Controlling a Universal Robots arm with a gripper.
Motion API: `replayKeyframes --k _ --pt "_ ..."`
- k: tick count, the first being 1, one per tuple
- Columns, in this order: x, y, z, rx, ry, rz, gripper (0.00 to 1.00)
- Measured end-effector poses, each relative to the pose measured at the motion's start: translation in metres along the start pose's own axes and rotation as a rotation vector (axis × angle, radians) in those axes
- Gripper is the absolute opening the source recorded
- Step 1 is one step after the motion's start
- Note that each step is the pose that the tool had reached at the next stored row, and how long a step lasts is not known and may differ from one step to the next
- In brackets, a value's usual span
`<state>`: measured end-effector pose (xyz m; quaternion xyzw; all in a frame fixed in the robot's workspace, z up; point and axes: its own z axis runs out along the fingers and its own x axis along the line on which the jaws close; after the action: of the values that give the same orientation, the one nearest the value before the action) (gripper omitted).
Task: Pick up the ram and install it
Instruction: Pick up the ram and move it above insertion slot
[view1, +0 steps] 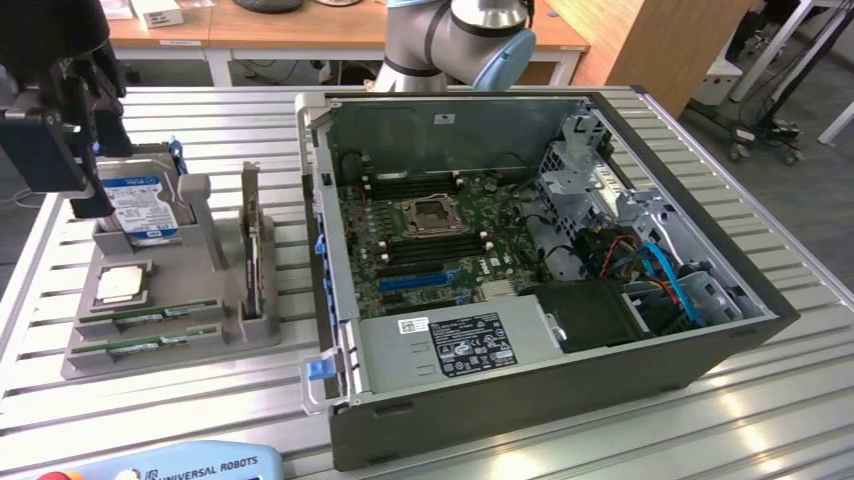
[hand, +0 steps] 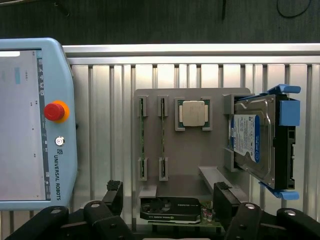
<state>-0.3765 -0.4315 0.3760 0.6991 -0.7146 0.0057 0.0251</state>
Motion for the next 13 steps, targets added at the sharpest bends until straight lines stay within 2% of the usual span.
replayKeyframes --k 1,2,3,11,13 --pt "0.0000 0.0000 0.0000 0.0000 0.0000 0.000 0.79" --pt "0.0000 0.0000 0.0000 0.0000 0.0000 0.000 0.79" --pt "0.0000 0.0000 0.0000 0.0000 0.0000 0.000 0.73" --pt "0.0000 0.0000 0.0000 0.0000 0.0000 0.000 0.71" --pt "0.0000 0.0000 0.0000 0.0000 0.0000 0.000 0.58"
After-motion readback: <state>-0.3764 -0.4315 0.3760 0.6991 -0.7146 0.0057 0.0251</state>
